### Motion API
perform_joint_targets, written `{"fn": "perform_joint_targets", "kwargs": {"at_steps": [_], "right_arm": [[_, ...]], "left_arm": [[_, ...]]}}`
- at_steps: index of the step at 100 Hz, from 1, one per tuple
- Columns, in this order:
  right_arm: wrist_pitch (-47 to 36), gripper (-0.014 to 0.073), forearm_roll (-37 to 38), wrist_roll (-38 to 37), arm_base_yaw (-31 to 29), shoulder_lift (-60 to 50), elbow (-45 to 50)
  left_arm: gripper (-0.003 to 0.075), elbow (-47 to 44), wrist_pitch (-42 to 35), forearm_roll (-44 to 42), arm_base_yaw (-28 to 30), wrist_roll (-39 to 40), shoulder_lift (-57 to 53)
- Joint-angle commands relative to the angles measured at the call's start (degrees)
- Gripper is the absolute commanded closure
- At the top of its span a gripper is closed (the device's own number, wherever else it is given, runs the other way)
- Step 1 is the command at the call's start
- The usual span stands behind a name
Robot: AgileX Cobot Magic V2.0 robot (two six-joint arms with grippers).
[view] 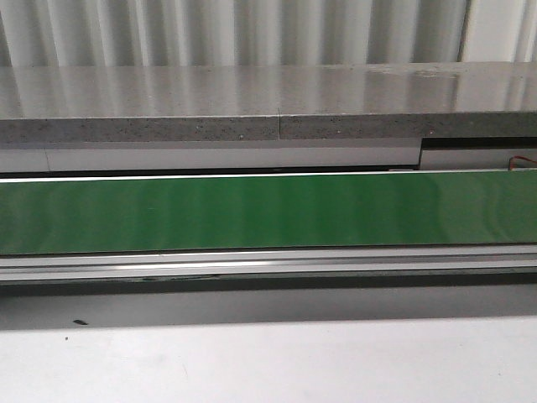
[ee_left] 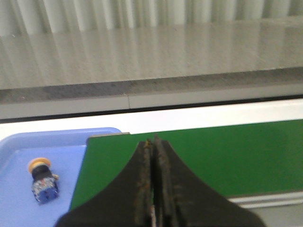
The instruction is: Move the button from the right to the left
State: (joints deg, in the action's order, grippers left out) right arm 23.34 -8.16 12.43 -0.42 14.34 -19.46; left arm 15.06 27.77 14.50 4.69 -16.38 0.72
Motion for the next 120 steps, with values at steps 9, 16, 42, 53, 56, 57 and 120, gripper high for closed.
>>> {"fn": "perform_joint_targets", "kwargs": {"at_steps": [9, 16, 42, 53, 56, 57, 120], "right_arm": [[-4.6, 0.0662, -0.4, 0.5, 0.1, 0.4, -1.4], [-4.6, 0.0662, -0.4, 0.5, 0.1, 0.4, -1.4], [-4.6, 0.0662, -0.4, 0.5, 0.1, 0.4, -1.4], [-4.5, 0.0662, -0.4, 0.5, 0.1, 0.4, -1.4], [-4.5, 0.0662, -0.4, 0.5, 0.1, 0.4, -1.4], [-4.5, 0.0662, -0.4, 0.5, 0.1, 0.4, -1.4], [-4.5, 0.0662, -0.4, 0.5, 0.1, 0.4, -1.4]], "left_arm": [[0.0741, -4.7, -18.8, -8.5, -0.5, 9.0, 0.2], [0.0741, -6.8, -22.6, -15.6, -1.1, 15.4, 0.2], [0.0741, -14.5, -26.1, -22.4, -5.9, 22.2, -2.0], [0.0741, -17.7, -24.1, -21.8, -6.0, 22.2, -2.8], [0.0741, -17.4, -21.7, -21.4, -6.1, 21.7, -2.8], [0.0741, -17.5, -21.5, -21.4, -6.2, 21.7, -2.8], [0.0741, -17.5, -20.0, -21.2, -6.5, 20.6, -2.8]]}}
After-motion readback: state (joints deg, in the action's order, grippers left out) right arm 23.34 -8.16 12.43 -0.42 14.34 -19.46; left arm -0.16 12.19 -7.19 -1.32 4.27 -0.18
